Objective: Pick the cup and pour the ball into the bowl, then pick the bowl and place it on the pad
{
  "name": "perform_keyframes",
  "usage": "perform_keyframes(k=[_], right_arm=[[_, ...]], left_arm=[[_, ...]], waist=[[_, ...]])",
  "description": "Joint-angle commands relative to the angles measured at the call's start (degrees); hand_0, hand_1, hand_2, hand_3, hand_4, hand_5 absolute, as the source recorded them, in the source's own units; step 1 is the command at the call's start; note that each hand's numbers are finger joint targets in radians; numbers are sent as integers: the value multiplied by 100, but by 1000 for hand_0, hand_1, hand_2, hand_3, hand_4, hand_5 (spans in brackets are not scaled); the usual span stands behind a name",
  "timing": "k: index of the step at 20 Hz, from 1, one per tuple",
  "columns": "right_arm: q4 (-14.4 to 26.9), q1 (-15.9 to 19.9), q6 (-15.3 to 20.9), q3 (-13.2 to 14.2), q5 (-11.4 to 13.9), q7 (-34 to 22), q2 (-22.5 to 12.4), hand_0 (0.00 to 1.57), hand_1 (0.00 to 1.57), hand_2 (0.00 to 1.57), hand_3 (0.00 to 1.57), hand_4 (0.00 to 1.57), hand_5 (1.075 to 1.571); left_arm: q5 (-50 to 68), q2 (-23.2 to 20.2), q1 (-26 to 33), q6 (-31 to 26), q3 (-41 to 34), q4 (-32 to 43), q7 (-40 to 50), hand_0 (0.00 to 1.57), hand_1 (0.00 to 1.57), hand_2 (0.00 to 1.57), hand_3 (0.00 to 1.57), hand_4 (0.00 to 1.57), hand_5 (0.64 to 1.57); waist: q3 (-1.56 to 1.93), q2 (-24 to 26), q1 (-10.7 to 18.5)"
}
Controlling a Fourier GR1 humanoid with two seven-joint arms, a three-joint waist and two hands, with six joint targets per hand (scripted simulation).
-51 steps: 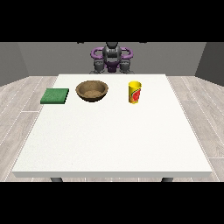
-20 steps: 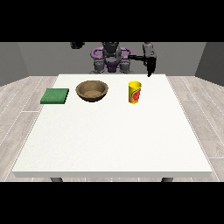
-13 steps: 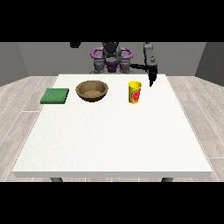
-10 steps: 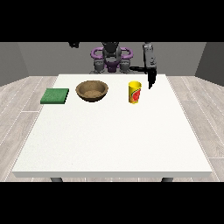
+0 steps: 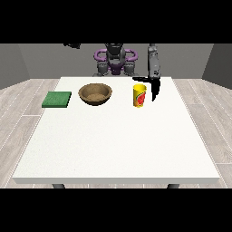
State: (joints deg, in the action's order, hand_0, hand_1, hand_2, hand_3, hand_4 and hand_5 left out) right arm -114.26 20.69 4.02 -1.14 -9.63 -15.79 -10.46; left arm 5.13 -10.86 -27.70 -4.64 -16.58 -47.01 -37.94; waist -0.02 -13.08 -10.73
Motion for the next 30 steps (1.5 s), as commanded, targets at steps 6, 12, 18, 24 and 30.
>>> perform_keyframes(k=[6, 12, 18, 24, 30], right_arm=[[-871, -362, -600, 470, -657, -76, -364, 0, 0, 0, 0, 0, 1566], [-1169, 42, -563, 839, -930, -496, -670, 0, 0, 0, 0, 0, 1562], [-1219, -336, -835, 1199, -1489, -519, -738, 0, 0, 0, 0, 89, 1561], [-209, -313, -827, 1405, -1452, -694, -858, 0, 0, 0, 0, 177, 1558], [94, -418, -1063, 1366, -1386, -231, -722, 0, 0, 0, 0, 238, 1560]], left_arm=[[63, -319, -368, 65, -358, 1197, -850, 0, 0, 0, 0, 0, 1426], [-517, -476, -221, 1132, -285, 1332, -1901, 1320, 1320, 1571, 1571, 965, 1530], [-799, -471, -334, 1616, -139, 1722, -1708, 1322, 1322, 1571, 1571, 1075, 1484], [-1592, -163, -772, 2508, 628, 1392, -526, 1345, 1345, 1571, 1571, 1108, 1498], [-2549, -139, -1371, 3697, 1192, 1499, 306, 1394, 1394, 1571, 1571, 1096, 1526]], waist=[[-2, -290, -535], [-6, -686, -672], [1, -449, -831], [11, 656, -303], [12, 508, -439]])
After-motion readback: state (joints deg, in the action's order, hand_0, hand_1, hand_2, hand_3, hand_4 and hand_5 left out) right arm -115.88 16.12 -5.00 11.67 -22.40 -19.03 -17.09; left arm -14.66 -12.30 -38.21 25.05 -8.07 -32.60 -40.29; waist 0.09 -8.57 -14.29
